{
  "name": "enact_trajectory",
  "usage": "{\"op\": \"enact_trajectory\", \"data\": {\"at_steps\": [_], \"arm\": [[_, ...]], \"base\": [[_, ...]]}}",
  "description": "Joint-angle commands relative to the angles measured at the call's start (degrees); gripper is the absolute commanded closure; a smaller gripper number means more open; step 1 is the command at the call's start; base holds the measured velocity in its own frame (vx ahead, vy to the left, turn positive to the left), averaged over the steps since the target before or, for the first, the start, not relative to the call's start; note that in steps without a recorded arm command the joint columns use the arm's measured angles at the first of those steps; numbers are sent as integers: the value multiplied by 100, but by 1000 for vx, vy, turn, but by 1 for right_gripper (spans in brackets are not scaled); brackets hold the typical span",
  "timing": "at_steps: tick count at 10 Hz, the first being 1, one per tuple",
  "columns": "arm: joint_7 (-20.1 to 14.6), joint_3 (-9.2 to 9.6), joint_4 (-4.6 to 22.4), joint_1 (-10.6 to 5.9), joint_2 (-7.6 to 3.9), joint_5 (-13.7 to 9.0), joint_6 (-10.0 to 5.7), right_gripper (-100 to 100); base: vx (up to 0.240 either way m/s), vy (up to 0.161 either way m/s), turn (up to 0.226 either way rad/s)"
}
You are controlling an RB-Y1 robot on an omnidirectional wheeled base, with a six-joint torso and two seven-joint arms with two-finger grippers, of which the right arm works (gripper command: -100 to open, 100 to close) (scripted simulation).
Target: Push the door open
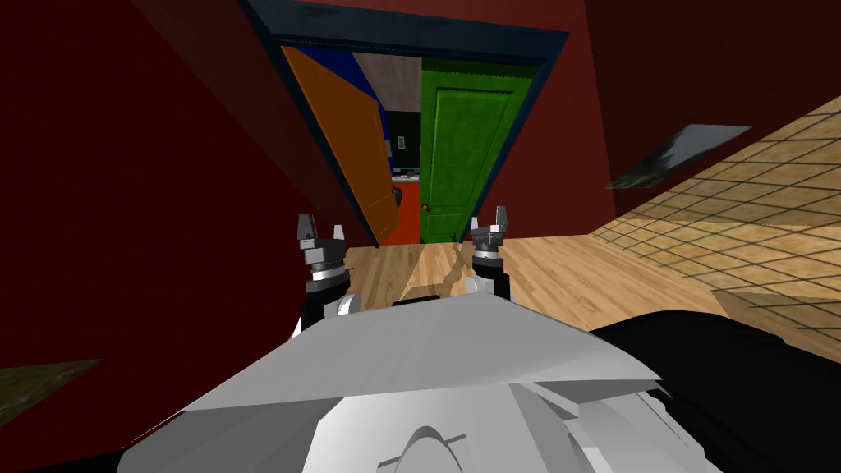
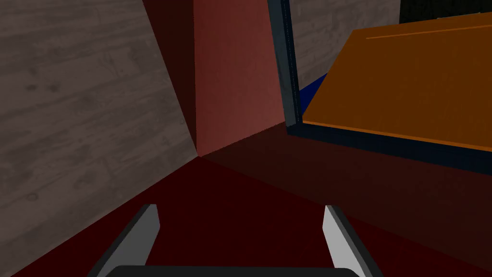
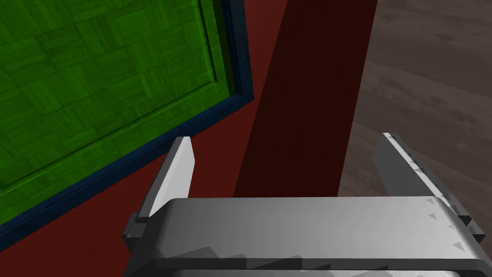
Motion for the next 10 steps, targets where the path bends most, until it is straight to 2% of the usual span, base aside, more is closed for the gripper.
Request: {"op": "enact_trajectory", "data": {"at_steps": [1, 5, 10], "arm": [[-193, -53, 212, -54, -67, -61, -53, -100], [-553, -151, 607, -155, -166, -176, -152, -100], [-1152, -315, 1265, -322, -287, -366, -318, -100]], "base": [[6, 15, 159], [145, -26, 101], [125, -24, 118]]}}
